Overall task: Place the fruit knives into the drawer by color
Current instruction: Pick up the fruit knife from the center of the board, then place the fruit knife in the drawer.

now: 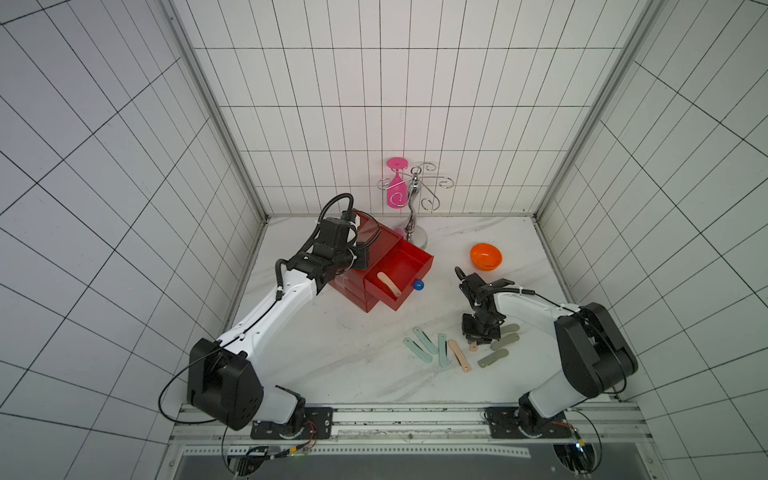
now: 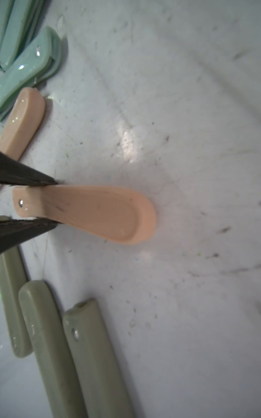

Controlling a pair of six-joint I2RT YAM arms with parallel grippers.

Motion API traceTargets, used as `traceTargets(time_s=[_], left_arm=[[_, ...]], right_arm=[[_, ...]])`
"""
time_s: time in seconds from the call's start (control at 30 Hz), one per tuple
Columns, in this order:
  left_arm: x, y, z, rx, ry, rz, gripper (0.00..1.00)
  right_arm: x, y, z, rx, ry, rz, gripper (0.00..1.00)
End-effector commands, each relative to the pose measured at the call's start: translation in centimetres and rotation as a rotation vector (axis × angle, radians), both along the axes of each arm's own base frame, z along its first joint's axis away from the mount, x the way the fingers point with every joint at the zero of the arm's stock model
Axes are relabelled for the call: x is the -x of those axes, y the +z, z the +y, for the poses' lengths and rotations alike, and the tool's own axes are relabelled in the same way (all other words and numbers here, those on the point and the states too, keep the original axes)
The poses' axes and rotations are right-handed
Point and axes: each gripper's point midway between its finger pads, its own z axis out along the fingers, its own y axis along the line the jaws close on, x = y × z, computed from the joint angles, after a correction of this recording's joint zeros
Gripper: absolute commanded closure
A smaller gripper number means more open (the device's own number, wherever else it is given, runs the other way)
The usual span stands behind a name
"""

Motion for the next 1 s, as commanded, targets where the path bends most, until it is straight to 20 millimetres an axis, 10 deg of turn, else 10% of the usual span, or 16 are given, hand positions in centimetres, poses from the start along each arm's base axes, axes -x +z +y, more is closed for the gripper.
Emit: traceTargets(time_s=[0.0, 0.53, 0.97], left_arm=[[2.5, -5.4, 0.7, -0.080, -0.012, 0.203, 1.00], [2.6, -5.4, 0.7, -0.077, -0.016, 0.205, 1.00], [2.5, -5.5, 0.7, -0.079, -0.016, 0.210, 1.00]], right_arm=[[-0.4, 1.7, 0.5, -0.029, 0.009, -0.026, 0.82], [-1.4, 9.4, 2.4, -0.075, 0.081, -0.158, 0.82], [-3.6, 18.7, 7.6, -0.213, 0.230, -0.359, 0.82]])
